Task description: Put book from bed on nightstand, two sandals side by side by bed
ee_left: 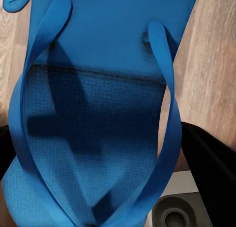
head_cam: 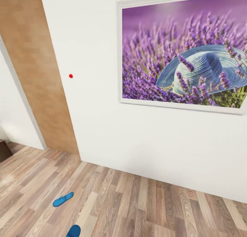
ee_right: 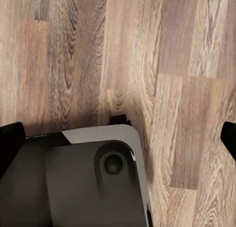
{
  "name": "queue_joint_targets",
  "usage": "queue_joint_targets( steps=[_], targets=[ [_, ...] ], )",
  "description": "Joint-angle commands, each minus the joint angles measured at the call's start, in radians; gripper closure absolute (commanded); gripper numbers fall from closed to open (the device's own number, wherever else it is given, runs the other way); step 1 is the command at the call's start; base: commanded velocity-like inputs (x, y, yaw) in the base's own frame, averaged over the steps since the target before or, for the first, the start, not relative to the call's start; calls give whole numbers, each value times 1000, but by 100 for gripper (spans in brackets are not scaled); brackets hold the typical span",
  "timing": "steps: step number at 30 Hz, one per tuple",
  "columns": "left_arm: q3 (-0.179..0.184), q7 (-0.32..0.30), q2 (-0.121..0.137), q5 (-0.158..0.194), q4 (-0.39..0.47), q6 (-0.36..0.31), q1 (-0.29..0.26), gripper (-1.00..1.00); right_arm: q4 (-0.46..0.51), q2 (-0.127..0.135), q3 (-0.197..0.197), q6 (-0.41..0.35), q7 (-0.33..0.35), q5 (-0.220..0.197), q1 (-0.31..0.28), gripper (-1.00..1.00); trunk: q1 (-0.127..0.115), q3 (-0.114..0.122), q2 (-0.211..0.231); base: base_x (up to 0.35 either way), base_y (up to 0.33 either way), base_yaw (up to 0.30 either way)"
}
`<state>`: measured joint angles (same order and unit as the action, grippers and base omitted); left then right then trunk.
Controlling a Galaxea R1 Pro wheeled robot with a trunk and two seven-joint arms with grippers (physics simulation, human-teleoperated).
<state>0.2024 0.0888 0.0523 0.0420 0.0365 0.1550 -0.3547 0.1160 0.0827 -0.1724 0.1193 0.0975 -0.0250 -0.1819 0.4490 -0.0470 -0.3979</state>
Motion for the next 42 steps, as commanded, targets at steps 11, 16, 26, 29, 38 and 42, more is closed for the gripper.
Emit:
queue_joint_targets(
  steps=[11, 16, 26, 29, 38, 42],
  targets=[
    [9, 4, 0, 2, -1, 3, -1, 100, -1, 0, -7, 3, 7, -3, -1, -100, 1, -2, -2, 196, -46, 289],
    [9, 4, 0, 2, -1, 8, -1, 100, -1, 0, -7, 3, 7, -3, -1, -100, 1, -4, -2, 33, -5, 287],
    [9, 4, 0, 2, -1, 13, 5, 100, -1, 0, -7, 3, 7, -3, -1, -100, 1, -8, -2, 17, -14, 272],
    [9, 4, 0, 2, -1, 13, 7, 100, -1, 0, -7, 3, 7, -3, -1, -100, 1, -9, -2, 82, -77, 135],
    [9, 5, 0, 2, -1, 12, 8, 100, -1, 0, -7, 3, 7, -3, -1, -100, 1, -9, -2, 151, -84, 42],
    [9, 4, 0, 2, -1, 12, 8, 100, -1, 0, -7, 3, 7, -3, -1, -100, 1, -9, -2, 218, -20, 187]
  ],
)
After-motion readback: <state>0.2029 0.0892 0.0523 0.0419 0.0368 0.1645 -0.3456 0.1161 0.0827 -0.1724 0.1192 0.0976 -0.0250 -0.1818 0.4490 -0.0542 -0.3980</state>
